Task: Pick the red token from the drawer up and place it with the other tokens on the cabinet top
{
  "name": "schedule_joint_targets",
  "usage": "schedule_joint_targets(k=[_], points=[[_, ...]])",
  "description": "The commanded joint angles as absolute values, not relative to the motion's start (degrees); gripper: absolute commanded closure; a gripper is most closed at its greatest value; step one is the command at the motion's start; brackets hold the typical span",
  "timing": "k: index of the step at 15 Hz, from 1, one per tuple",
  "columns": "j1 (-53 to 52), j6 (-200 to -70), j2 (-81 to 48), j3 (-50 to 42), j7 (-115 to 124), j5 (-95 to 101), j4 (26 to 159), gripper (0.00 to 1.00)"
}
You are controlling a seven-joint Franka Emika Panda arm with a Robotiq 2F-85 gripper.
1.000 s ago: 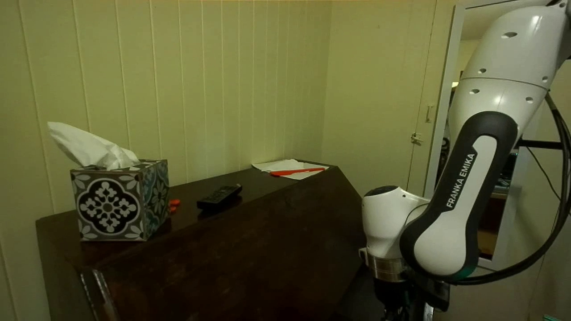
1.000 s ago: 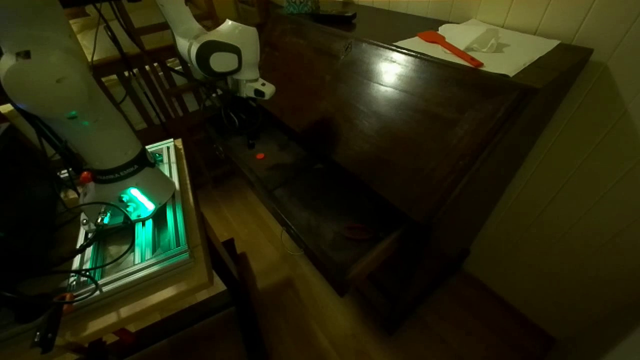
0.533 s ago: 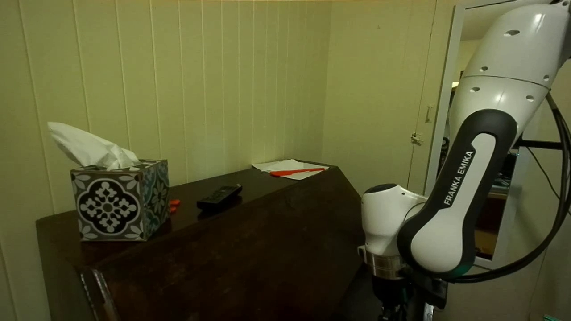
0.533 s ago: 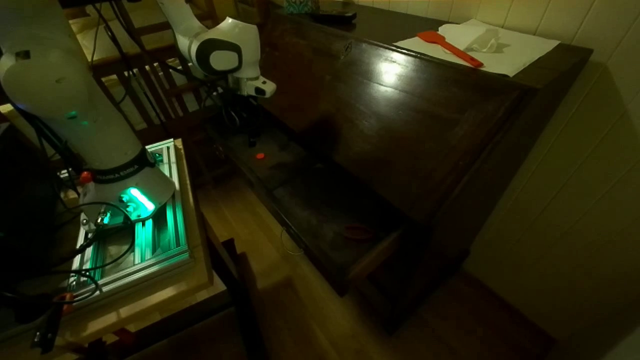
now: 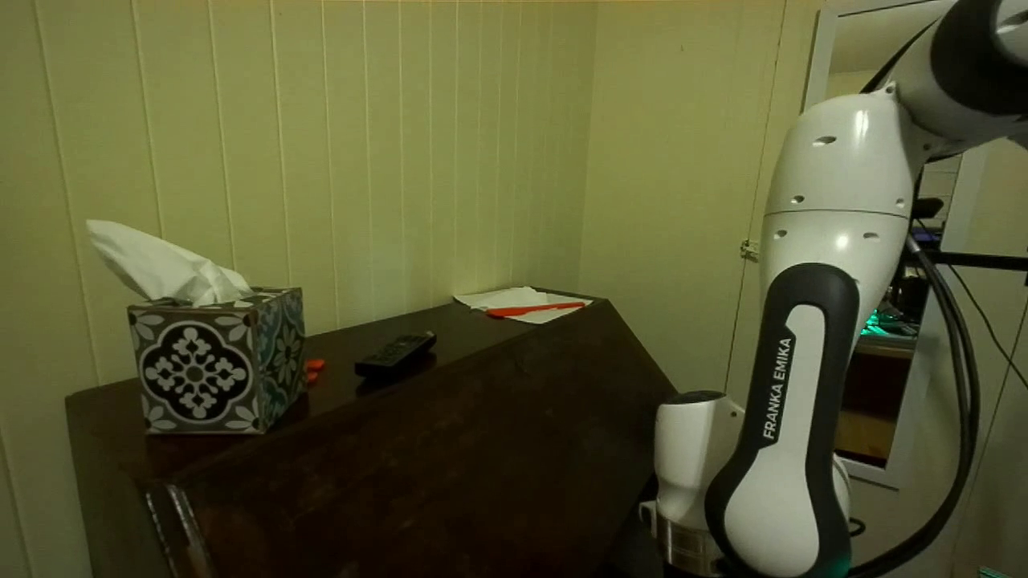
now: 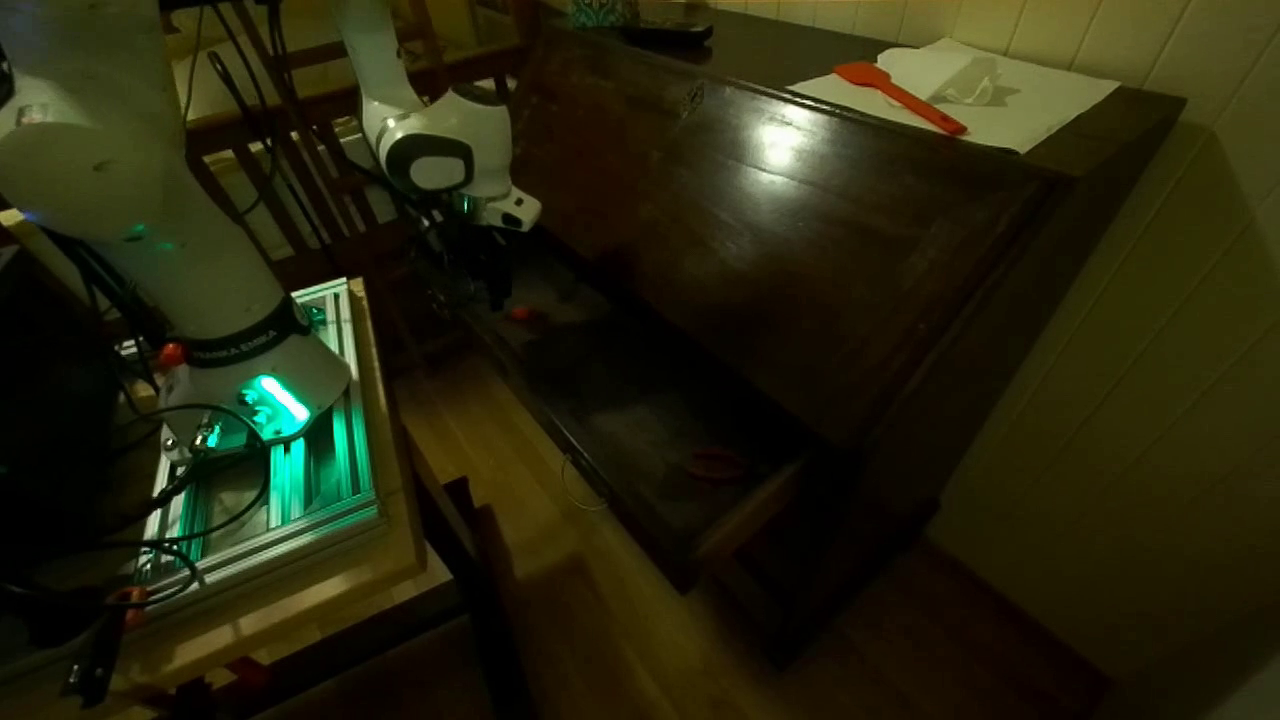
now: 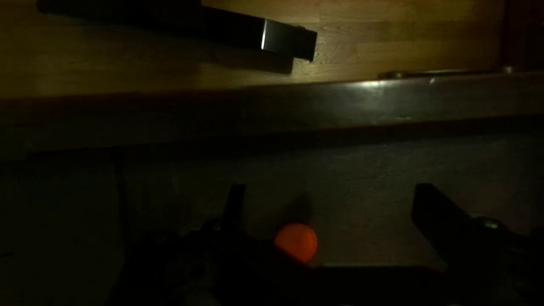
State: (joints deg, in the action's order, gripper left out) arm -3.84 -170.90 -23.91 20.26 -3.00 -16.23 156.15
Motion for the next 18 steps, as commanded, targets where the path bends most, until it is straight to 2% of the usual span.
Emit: schedule_joint_targets(k=[1, 4, 10, 18], points=[[3.68, -181.5, -33.48, 27.04, -6.34, -14.3, 153.13, 0.0], [3.77, -188.22, -37.28, 25.51, -4.76, -7.33, 153.15, 0.0], [-6.5, -194.4, -37.36, 14.63, -2.83, -2.82, 154.49, 0.0], [-17.98, -199.43, -39.7, 7.9, -2.64, -4.26, 153.74, 0.0]])
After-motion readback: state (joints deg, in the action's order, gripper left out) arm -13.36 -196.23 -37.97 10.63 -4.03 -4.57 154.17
